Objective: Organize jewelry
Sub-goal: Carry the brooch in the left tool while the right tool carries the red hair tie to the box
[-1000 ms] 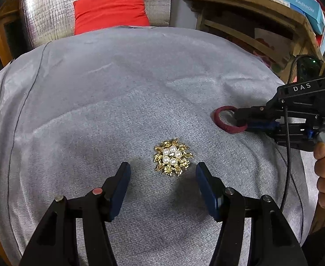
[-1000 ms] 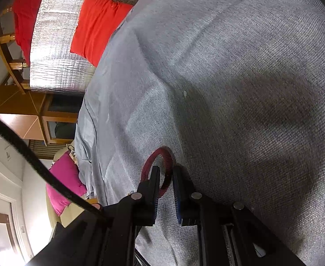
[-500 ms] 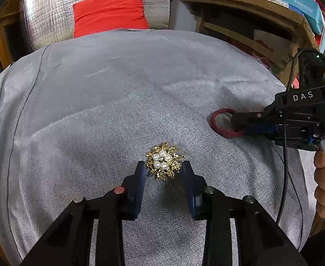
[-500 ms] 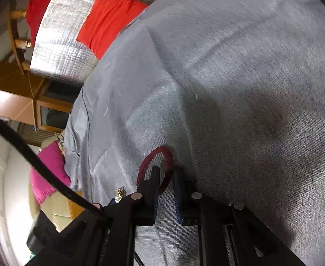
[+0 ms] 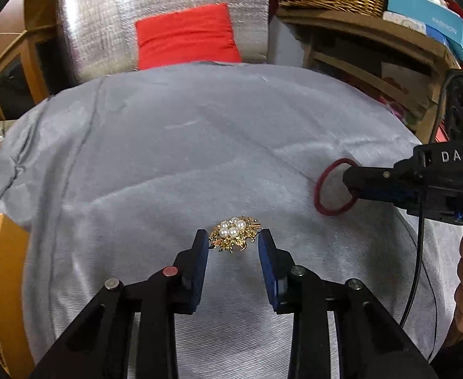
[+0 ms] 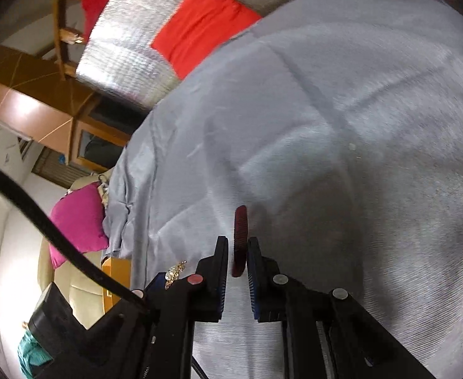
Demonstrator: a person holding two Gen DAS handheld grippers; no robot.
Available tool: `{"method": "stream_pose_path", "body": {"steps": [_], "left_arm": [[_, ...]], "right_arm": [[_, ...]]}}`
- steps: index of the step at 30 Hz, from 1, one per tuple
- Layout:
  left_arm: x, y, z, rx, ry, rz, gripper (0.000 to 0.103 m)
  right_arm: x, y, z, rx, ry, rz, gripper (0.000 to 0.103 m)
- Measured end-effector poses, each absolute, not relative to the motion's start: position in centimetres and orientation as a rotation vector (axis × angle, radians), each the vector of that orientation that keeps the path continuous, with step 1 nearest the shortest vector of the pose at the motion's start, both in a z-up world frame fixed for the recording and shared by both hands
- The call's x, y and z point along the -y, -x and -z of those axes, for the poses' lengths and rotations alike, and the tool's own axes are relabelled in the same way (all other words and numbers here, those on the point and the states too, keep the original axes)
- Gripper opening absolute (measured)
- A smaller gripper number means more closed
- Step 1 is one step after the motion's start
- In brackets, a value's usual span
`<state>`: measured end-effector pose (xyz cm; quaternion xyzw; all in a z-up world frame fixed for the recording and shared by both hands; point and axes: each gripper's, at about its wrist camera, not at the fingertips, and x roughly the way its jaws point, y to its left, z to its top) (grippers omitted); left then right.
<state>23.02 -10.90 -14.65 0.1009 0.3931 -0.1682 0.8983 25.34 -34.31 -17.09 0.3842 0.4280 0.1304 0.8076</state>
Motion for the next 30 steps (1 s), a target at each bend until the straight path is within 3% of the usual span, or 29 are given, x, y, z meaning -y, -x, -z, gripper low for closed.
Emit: {"method": "stream_pose_path", "body": {"steps": [26, 29, 30], "left_arm": [[3.4, -20.1, 10.0, -0.708, -0.136, 0.204, 0.034], [2.6, -20.2, 10.6, -0.73, -0.129, 0.19, 0.034], [2.4, -20.3, 10.8, -0.742, -0.125, 0.188, 0.034]], "right_arm": [[26.0, -24.6, 13.8, -0.815, -0.679, -0.357, 0.013], [27.1, -25.0, 14.0, -0.836, -0.703, -0.314, 0.017], [27.5, -25.2, 14.3, -0.847, -0.716, -0.301, 0.026]]}}
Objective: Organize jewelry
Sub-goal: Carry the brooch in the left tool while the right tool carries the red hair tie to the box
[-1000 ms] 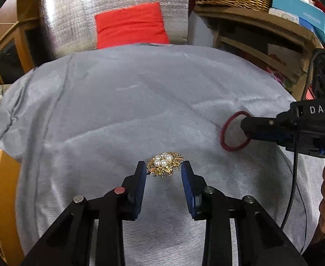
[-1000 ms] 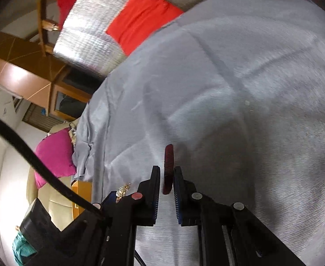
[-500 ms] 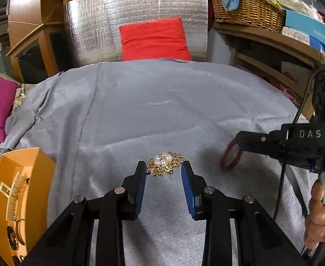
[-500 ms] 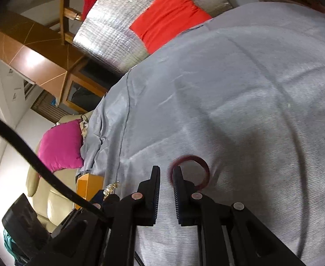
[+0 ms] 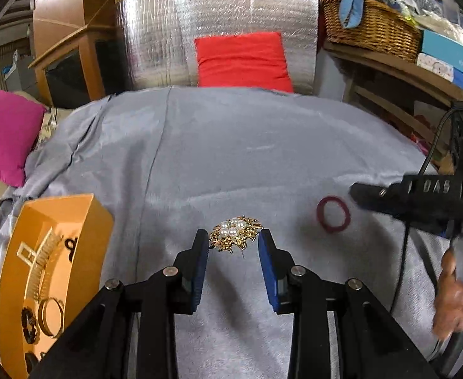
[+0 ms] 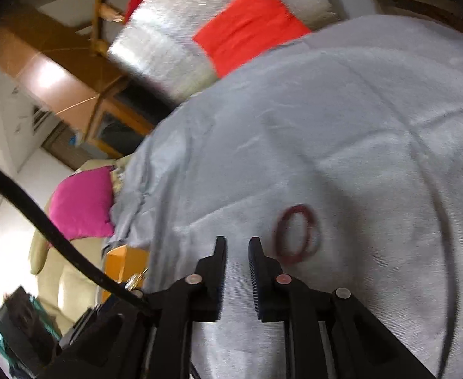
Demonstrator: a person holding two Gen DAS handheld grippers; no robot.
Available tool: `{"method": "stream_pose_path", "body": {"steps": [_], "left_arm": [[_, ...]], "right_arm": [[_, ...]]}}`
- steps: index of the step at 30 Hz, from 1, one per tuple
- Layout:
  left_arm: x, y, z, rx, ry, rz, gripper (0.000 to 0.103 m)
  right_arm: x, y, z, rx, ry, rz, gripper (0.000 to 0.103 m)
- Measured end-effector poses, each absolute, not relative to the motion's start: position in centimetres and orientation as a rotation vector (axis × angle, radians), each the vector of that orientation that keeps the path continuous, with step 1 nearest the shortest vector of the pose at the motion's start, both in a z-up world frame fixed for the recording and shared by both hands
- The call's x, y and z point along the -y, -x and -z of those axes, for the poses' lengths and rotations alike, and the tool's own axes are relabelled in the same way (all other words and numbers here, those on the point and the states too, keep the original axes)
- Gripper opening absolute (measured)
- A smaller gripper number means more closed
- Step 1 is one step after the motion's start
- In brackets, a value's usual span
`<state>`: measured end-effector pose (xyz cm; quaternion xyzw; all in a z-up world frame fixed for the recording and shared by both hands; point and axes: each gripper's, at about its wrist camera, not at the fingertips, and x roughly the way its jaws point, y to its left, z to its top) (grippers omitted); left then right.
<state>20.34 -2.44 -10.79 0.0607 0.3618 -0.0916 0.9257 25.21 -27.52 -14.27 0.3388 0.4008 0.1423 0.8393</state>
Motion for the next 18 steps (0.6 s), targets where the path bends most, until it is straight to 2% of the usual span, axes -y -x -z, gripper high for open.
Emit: {"method": "stream_pose_path", "body": {"steps": [4, 7, 14, 16, 18], "left_arm": [[2.2, -20.8, 11.3, -0.759, -0.117, 0.175, 0.034], [2.6, -20.9, 11.3, -0.755, -0.123, 0.181, 0.034], [3.0, -20.9, 11.8, -0.759, -0.145, 0.186, 0.034], [3.0, -20.9, 11.9, -0.764, -0.147, 0.184, 0.034], [3.0, -20.9, 11.8, -0.764, -0.146, 0.182, 0.034]], "right_arm": [[29.7, -26.1, 15.8, -0.892, -0.78, -0.234, 0.041], [30.3, -27.0, 16.9, -0.927, -0.824, -0.224, 0.042], [28.4, -29.1, 18.4, -1.005, -0.716, -0.189, 0.042], [27.6, -29.4, 18.4, -1.012, -0.654, -0.182, 0.035], [26.6, -29.4, 18.4, -1.025, -0.57, -0.156, 0.016]]}}
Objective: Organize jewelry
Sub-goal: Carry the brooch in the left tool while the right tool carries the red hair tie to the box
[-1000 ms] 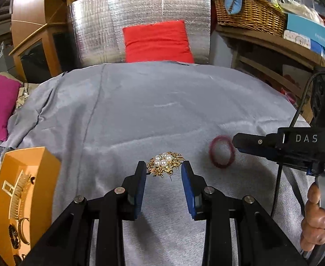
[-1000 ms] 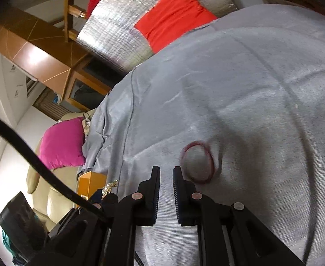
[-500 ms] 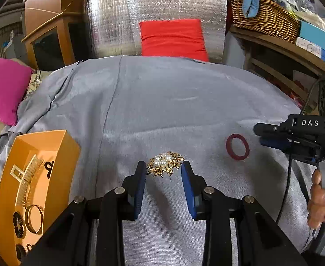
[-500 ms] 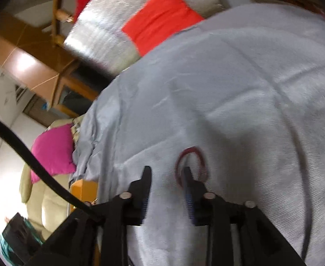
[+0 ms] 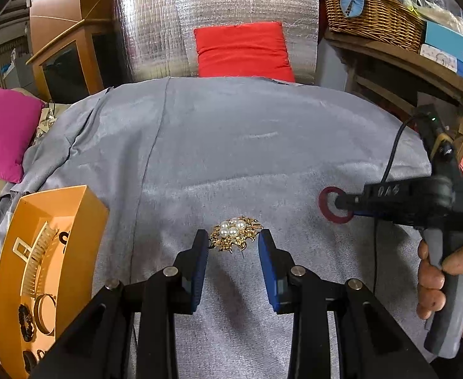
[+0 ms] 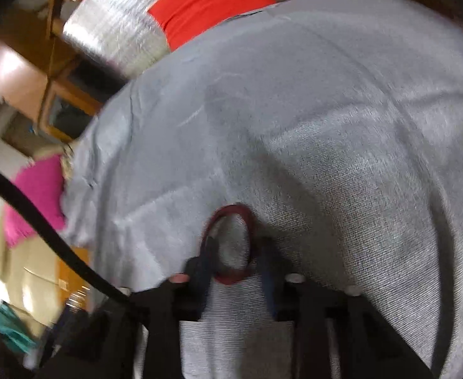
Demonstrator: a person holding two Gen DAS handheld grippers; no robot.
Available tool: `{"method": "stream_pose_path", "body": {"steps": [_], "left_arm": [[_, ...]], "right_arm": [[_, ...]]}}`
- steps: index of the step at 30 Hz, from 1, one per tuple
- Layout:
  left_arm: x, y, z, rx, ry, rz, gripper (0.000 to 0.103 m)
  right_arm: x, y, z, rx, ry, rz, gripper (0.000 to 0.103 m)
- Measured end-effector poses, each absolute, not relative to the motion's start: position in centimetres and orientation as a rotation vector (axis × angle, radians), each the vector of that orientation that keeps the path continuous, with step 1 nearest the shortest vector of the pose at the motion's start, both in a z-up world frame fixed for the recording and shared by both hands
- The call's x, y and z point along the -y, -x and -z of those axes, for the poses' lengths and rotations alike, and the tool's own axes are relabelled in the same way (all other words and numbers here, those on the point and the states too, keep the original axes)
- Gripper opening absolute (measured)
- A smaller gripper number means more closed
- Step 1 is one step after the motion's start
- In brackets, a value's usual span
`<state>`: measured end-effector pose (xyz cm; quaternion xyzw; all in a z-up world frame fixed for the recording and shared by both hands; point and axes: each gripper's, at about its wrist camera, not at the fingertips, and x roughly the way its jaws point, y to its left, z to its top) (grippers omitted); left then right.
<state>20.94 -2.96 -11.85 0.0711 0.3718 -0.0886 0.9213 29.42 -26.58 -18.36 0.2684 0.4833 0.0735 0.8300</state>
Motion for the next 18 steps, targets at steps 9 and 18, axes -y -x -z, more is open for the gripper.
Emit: {"method": "stream_pose_path", "body": {"steps": [9, 18], "left_arm": [[2.1, -20.8, 11.2, -0.747, -0.122, 0.158, 0.034], [1.3, -19.8, 10.2, -0.709, -0.125, 0.137, 0.034]], "right_arm": [[26.6, -27.3, 15.4, -0.903, -0.549, -0.153, 0.006], [25.7, -24.8, 12.0, -0.759, -0.589, -0.247, 0.006]]}}
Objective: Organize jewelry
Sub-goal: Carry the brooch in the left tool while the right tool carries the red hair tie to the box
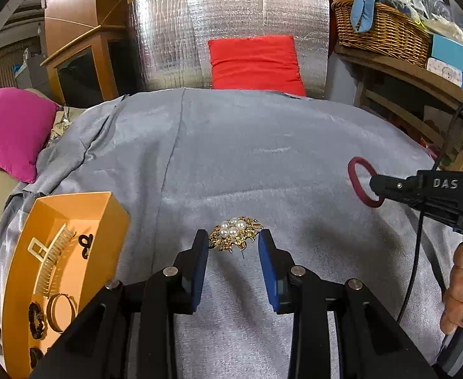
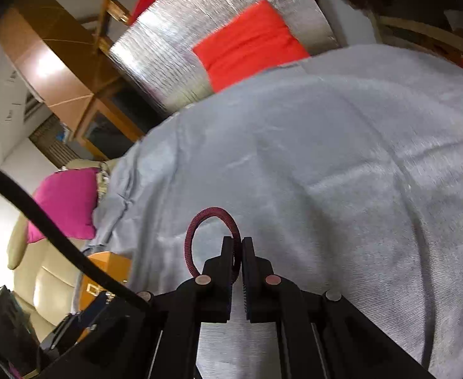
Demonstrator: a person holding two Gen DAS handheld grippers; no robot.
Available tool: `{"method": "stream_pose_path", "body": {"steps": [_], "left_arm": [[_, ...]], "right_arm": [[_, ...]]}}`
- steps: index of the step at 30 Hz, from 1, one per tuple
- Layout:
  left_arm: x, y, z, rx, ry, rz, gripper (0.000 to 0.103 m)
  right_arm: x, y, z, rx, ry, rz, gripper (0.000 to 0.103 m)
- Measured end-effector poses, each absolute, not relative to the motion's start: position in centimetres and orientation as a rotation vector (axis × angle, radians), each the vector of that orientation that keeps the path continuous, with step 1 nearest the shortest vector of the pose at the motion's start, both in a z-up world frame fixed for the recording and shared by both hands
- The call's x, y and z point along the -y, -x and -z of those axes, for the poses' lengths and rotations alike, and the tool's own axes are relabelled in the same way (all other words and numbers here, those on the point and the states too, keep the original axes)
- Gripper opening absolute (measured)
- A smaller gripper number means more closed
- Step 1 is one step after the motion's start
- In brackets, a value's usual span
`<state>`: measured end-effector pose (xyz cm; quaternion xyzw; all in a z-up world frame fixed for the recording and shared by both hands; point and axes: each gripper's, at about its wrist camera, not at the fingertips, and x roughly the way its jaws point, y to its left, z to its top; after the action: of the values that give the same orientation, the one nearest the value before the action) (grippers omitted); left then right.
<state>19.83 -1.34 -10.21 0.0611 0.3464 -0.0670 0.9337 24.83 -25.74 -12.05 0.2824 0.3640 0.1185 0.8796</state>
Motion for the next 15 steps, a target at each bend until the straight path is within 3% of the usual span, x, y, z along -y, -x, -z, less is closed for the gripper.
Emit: {"method": "stream_pose_path", "body": {"steps": [15], "left_arm": [[-2.1, -16.5, 7.1, -0.632, -0.054, 0.058, 0.034]], "right_arm": [[22.0, -20.7, 8.9, -0.654, -0.551, -0.313, 0.006]]}}
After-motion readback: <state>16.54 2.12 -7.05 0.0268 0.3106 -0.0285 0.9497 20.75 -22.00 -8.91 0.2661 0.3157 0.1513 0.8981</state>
